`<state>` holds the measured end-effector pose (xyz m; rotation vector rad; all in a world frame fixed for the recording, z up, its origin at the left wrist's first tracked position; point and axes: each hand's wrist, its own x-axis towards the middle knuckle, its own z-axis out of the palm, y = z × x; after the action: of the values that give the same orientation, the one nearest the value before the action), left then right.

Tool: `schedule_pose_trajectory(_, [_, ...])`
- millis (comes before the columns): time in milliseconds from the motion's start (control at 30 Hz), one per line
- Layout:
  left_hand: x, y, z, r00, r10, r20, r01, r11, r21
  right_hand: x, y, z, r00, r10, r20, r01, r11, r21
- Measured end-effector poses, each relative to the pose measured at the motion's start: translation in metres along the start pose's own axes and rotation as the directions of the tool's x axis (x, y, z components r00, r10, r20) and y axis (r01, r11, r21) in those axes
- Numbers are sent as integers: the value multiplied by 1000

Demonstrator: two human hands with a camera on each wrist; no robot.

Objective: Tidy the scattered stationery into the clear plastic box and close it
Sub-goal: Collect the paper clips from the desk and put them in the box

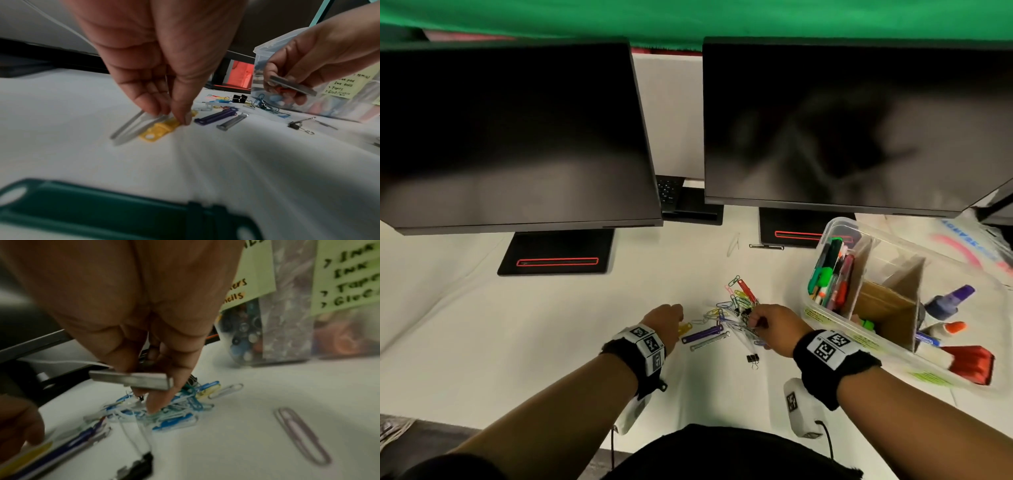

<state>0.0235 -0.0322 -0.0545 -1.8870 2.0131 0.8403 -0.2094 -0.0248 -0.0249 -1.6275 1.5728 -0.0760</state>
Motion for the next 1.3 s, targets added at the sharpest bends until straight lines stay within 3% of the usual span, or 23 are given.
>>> schedule_pose_trajectory(100, [-1, -3, 0, 1000, 16, 8, -16, 1000, 25, 1, -5, -2, 991, 110, 80, -128, 951, 282])
schedule_pose_trajectory(267, [-3, -7, 4, 999, 38, -27, -36, 996, 81, 7, -10, -2, 971, 226, 74, -236, 881, 409])
schedule_pose_trajectory(600, [-3, -18, 3, 983, 173, -56, -170, 984, 58, 17, -15, 2, 953, 295, -73, -192, 771, 608])
schedule_pose_trajectory(833, [-4, -14, 1, 985, 172, -29, -169, 983, 77, 20, -10, 4, 940, 340, -12, -247, 704, 666])
schedule_pose_trajectory(1000, [3, -3, -6, 989, 144, 26, -144, 990, -5, 21, -11, 5, 945, 326, 11, -257, 724, 640])
schedule_pose_trajectory(1067, [6, 1, -6, 986, 164, 2, -164, 986, -36, 20, -11, 5, 956, 291, 33, -257, 779, 573])
schedule_pose_trajectory(1200, [2, 10, -6, 982, 190, 16, -188, 978, -87, 19, -9, 9, 991, 124, 52, -130, 981, 146])
schedule_pose_trajectory(1300, [-3, 16, -5, 975, 221, 32, -218, 972, -84, 20, -11, 15, 1000, 26, 6, -26, 994, -109])
